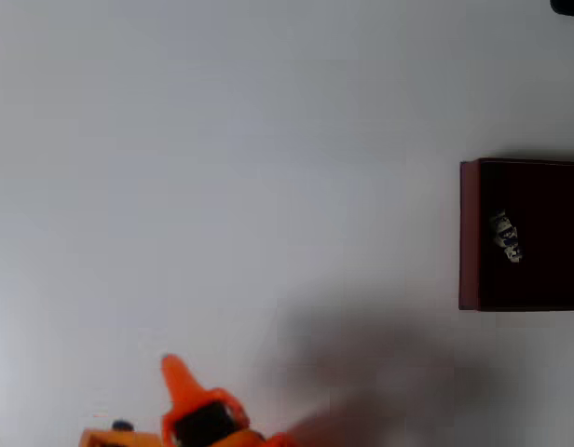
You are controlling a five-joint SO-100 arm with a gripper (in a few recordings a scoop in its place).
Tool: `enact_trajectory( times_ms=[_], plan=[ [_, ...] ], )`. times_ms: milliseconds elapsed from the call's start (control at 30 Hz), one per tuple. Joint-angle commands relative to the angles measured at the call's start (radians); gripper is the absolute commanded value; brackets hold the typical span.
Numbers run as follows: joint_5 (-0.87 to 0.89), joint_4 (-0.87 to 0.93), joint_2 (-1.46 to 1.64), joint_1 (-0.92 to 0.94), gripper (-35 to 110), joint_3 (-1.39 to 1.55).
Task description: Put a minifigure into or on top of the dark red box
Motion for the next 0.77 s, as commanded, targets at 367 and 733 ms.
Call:
enact_trajectory(
  times_ms=[367, 733],
  plan=[
    [-0.173, 0.0, 0.126, -0.279, 0, 0.311],
    [-0.141, 0.0, 0.126, -0.199, 0, 0.356]
  ],
)
